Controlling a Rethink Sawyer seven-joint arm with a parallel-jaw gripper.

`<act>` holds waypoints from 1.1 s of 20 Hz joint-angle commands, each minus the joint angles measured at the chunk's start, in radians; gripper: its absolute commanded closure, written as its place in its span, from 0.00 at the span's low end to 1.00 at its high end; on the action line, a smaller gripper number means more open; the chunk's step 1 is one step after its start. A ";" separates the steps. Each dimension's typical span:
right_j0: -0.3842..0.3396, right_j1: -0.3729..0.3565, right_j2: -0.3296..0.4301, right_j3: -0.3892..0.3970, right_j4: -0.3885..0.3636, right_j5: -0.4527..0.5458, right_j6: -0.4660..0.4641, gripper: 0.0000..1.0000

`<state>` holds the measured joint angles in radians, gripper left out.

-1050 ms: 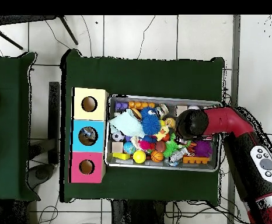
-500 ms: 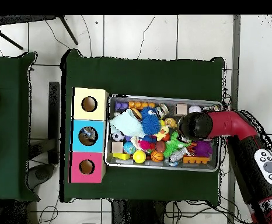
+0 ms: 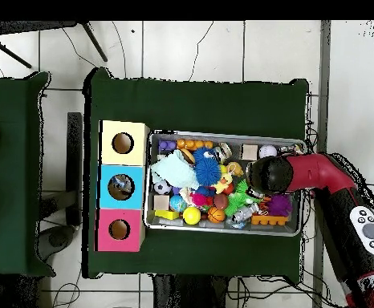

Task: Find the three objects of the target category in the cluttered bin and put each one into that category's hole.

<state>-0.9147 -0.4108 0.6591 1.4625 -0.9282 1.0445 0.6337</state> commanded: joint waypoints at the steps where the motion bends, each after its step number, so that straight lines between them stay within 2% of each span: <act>1: -0.004 0.041 -0.046 -0.009 -0.091 -0.042 -0.228 0.00; 9: -0.036 0.078 -0.025 0.011 -0.051 -0.038 -0.256 0.00; 14: -0.034 0.102 -0.036 0.017 -0.049 -0.033 -0.231 0.00; 20: -0.042 0.161 -0.035 0.000 -0.065 -0.056 -0.256 0.00; 21: -0.045 0.163 -0.030 0.004 -0.059 -0.059 -0.253 1.00; 22: -0.047 0.163 -0.029 0.005 -0.056 -0.069 -0.236 1.00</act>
<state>-0.9384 -0.3502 0.6601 1.4614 -0.9282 1.0366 0.6335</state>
